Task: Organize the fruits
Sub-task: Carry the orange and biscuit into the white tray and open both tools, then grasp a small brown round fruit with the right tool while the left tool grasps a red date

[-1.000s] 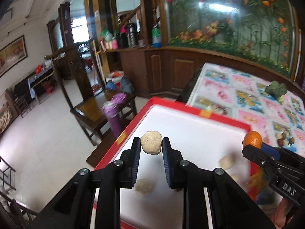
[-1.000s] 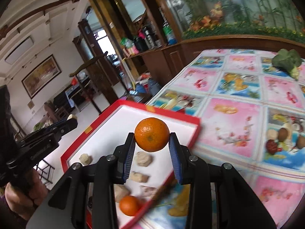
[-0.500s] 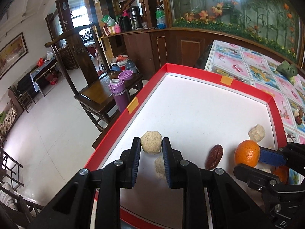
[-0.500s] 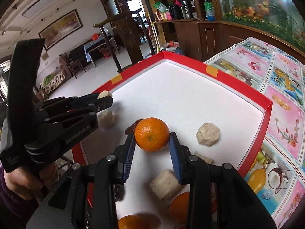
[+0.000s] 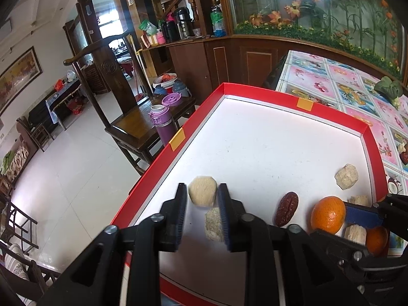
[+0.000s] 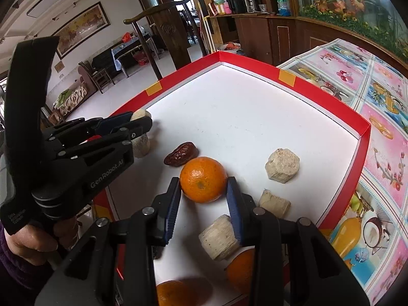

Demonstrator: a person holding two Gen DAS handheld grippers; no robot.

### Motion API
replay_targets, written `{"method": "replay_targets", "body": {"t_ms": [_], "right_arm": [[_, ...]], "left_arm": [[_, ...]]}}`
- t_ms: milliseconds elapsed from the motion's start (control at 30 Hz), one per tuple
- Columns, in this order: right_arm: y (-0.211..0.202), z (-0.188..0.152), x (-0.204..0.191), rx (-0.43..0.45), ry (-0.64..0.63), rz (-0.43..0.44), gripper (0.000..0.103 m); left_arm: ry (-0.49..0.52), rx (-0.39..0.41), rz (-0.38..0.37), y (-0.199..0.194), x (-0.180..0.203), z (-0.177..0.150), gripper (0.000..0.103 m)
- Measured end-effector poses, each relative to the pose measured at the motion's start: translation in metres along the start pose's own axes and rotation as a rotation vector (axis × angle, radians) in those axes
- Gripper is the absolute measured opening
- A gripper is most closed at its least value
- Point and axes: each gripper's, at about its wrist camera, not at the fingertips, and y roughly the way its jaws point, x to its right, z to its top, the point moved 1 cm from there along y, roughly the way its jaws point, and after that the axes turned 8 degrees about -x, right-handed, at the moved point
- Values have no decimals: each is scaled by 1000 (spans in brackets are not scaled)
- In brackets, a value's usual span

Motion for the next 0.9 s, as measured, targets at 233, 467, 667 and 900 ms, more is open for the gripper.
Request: {"method": "replay_targets", "body": {"t_ms": [233, 467, 667, 900], "right_arm": [[-24, 0, 6, 75, 8, 41, 54], [-76, -14, 56, 209, 104, -7, 57], [-127, -51, 138, 261, 262, -160, 57], [-172, -102, 231, 247, 412, -337, 58]], "left_arm": [[-8, 51, -5, -25, 6, 6, 61], [97, 121, -82, -60, 58, 17, 65], [221, 143, -212, -78, 128, 25, 68], [315, 100, -320, -70, 213, 31, 68]]}}
